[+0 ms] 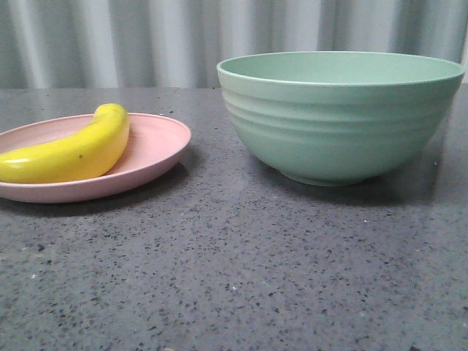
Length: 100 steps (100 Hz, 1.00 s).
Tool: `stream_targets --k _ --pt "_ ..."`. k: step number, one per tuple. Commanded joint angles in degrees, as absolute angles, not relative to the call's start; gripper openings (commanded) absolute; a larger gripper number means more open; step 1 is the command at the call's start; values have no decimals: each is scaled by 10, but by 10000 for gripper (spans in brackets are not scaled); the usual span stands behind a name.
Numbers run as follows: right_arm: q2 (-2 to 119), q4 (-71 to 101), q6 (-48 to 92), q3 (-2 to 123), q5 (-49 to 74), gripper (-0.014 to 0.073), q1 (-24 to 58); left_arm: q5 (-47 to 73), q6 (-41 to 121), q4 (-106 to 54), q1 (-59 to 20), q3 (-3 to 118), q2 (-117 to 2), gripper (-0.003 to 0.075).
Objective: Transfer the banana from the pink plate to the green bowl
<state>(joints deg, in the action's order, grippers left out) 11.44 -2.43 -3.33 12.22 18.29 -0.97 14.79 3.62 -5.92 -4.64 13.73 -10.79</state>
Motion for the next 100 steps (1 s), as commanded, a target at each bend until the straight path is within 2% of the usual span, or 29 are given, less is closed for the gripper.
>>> stream_targets --k 1,17,22,27,39,46,51,72,100 --pt "174 -22 -33 178 163 -71 -13 83 37 -67 -46 173 -157 -20" --pt "244 -10 -33 215 161 -71 -13 21 37 -89 -46 180 -219 -18" --pt "259 -9 -33 215 155 -71 -13 6 37 -107 -46 180 -231 7" --pt "273 -9 -33 215 151 -71 -13 -7 37 -113 -46 180 -242 71" --pt "295 -6 -33 215 151 -71 -13 -46 36 -118 -46 177 -264 308" --pt "296 -6 -33 215 148 -71 -13 -56 36 -128 -46 179 -277 405" --pt "296 -6 -33 215 141 -71 -13 -56 36 -128 -46 182 -286 446" --pt "296 -6 -33 215 136 -71 -13 0 37 -126 -64 229 -341 442" --pt "296 -6 -33 215 129 -71 -13 114 38 -106 -172 332 -463 442"
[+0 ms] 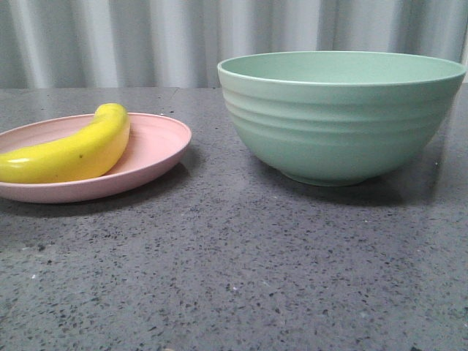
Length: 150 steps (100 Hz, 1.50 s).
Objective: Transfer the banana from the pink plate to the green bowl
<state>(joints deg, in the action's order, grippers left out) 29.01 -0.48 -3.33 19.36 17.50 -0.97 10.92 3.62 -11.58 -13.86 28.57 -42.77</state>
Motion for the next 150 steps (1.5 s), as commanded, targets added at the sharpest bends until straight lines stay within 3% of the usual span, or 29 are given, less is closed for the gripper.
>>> stream_targets --k 1,36,64,97,131,150 --pt "296 -6 -33 215 129 -71 -13 117 38 -104 -179 337 -470 442" --pt "296 -6 -33 215 128 -71 -13 191 38 -104 -311 435 -645 442" --pt "296 -5 -33 215 125 -71 -13 201 38 -104 -318 478 -744 442" --pt "296 8 -33 215 125 -71 -13 204 38 -104 -318 492 -767 435" --pt "296 8 -33 215 141 -71 -13 205 38 -104 -318 492 -767 195" --pt "296 8 -33 228 169 -71 -13 210 38 -104 -318 500 -762 176"
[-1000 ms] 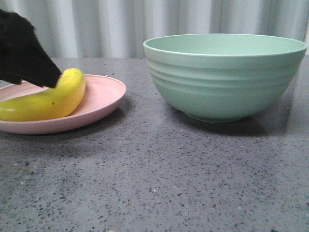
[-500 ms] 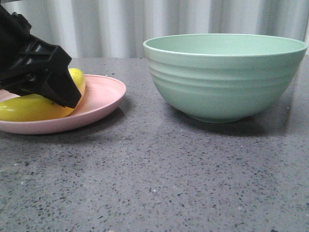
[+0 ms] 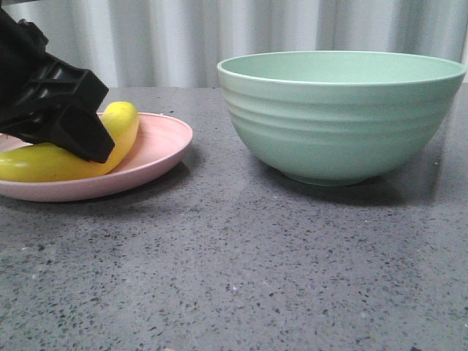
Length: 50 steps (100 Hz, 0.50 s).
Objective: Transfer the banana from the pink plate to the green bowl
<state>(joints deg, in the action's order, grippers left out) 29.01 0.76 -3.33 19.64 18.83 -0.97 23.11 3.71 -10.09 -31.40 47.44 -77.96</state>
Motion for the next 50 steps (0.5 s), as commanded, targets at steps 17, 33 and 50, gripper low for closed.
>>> stream_targets --k 17,33,50 --pt "303 8 -33 277 240 -71 -11 219 38 -104 -329 530 -736 176" --pt "319 28 -32 333 286 -71 -10 240 38 -104 -376 561 -706 176" --pt "350 106 5 396 330 44 17 266 38 -109 -438 598 -695 176"
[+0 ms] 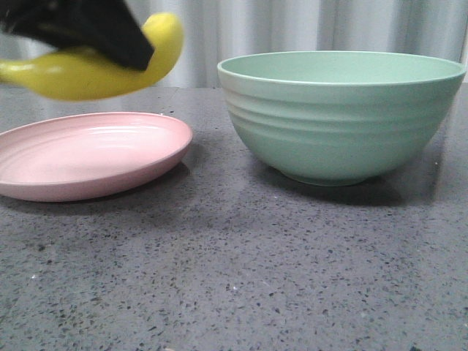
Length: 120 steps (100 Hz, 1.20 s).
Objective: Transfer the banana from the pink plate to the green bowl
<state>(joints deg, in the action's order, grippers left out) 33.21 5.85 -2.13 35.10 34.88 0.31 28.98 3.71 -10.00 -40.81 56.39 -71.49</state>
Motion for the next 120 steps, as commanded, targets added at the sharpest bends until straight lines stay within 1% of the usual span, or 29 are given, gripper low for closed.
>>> stream_targets --k 1,14,19,24,44,67,95,120 --pt "353 117 7 398 330 54 20 266 38 -109 -441 601 -695 176" --pt "377 211 34 428 317 271 55 264 38 -110 -490 604 -695 176" --pt "389 241 34 438 313 331 72 264 38 -117 -508 604 -695 176" --pt "402 269 34 448 310 361 93 264 38 -122 -525 604 -695 176" --pt "469 350 34 474 262 365 163 258 38 -125 -572 604 -695 176" --pt "557 406 34 503 215 365 230 258 38 -141 -578 604 -695 176" --pt "638 423 34 530 208 365 234 258 38 -146 -578 604 -695 176" --pt "660 425 34 531 207 365 234 258 38 -146 -578 604 -695 176"
